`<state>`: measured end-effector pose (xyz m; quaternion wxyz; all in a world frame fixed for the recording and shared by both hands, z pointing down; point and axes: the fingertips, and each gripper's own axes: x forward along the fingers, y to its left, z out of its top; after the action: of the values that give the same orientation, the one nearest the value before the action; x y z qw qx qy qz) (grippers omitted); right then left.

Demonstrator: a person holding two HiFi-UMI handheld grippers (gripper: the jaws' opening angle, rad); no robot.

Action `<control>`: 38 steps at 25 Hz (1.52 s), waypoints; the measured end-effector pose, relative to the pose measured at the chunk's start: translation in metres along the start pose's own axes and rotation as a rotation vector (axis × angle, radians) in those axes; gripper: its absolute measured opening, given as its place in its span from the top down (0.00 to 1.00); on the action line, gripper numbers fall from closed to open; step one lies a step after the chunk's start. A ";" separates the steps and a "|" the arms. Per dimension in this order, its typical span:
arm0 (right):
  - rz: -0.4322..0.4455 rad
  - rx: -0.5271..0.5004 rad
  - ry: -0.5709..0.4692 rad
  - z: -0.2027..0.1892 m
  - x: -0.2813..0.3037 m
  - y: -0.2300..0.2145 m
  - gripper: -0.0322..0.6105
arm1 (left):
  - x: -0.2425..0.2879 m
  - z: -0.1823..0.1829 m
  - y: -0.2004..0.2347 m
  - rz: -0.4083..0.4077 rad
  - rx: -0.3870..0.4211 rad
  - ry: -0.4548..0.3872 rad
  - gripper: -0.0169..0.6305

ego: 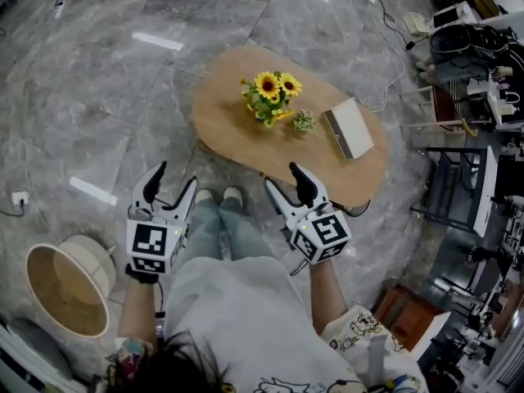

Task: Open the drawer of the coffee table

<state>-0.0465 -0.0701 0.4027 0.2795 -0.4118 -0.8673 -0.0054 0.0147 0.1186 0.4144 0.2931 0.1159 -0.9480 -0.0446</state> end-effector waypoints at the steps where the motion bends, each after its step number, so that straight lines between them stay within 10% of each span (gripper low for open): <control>1: 0.003 -0.001 0.009 -0.003 0.005 0.000 0.59 | 0.004 -0.005 0.001 -0.005 -0.001 0.009 0.59; 38: 0.152 -0.013 0.241 -0.209 0.147 -0.023 0.59 | 0.210 -0.256 0.035 -0.153 0.139 0.283 0.59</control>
<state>-0.0366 -0.0306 0.6558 0.3787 -0.4742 -0.7938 -0.0392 -0.0155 0.0962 0.7455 0.4108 0.2127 -0.8864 0.0160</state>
